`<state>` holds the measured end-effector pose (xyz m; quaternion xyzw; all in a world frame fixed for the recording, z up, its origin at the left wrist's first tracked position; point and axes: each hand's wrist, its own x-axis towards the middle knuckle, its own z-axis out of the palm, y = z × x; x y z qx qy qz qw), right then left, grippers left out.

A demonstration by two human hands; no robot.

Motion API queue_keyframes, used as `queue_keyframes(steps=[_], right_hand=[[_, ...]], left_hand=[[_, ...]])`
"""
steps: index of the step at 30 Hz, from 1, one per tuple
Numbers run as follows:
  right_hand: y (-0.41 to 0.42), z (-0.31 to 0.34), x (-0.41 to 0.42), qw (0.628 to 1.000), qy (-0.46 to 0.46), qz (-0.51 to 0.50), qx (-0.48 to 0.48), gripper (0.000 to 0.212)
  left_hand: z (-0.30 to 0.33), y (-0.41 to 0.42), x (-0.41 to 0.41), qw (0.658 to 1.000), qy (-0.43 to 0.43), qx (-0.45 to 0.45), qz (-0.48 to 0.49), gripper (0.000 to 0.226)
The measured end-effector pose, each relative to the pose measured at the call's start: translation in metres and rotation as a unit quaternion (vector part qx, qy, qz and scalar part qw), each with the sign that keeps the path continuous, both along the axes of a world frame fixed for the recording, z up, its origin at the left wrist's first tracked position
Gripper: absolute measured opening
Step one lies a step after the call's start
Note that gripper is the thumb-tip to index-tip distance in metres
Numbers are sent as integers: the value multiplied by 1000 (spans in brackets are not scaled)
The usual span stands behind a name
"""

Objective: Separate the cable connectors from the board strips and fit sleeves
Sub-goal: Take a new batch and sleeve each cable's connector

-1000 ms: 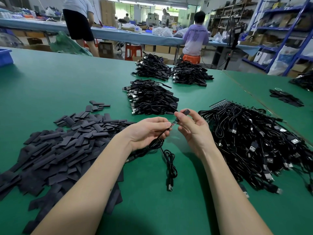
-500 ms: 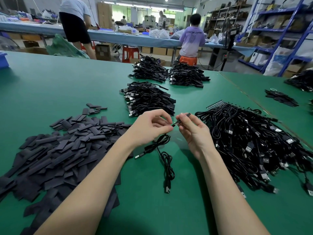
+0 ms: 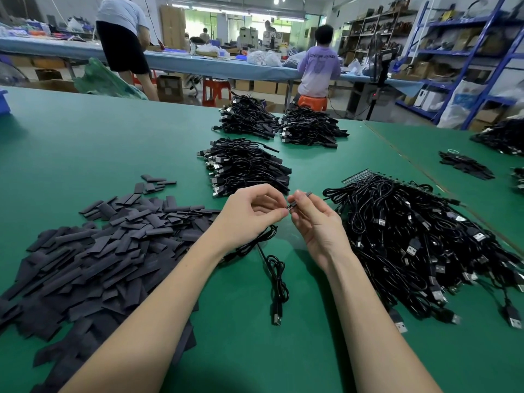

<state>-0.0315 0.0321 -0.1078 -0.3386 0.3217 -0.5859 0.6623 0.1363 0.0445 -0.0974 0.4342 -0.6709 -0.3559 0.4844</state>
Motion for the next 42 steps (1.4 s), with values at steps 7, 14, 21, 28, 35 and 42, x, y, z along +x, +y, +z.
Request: queue_keyframes(steps=[7, 14, 21, 28, 35, 42], right_hand=[[1, 0, 0, 1000, -18, 6, 11, 24], [5, -2, 8, 1000, -3, 22, -3, 32], [3, -2, 11, 987, 102, -87, -92, 20], [3, -3, 17, 990, 66, -105, -65, 19], [6, -4, 27, 994, 21, -101, -33, 23], [5, -6, 25, 993, 10, -118, -15, 23]], left_hand=[[-1, -1, 0, 1000, 5, -12, -7, 10], [-2, -2, 4, 999, 37, -16, -9, 10], [-7, -4, 0, 998, 61, 0, 23, 8], [-4, -3, 2, 999, 33, 11, 25, 10], [-5, -1, -1, 997, 58, -2, 55, 10], [-2, 1, -3, 996, -8, -7, 85, 11]])
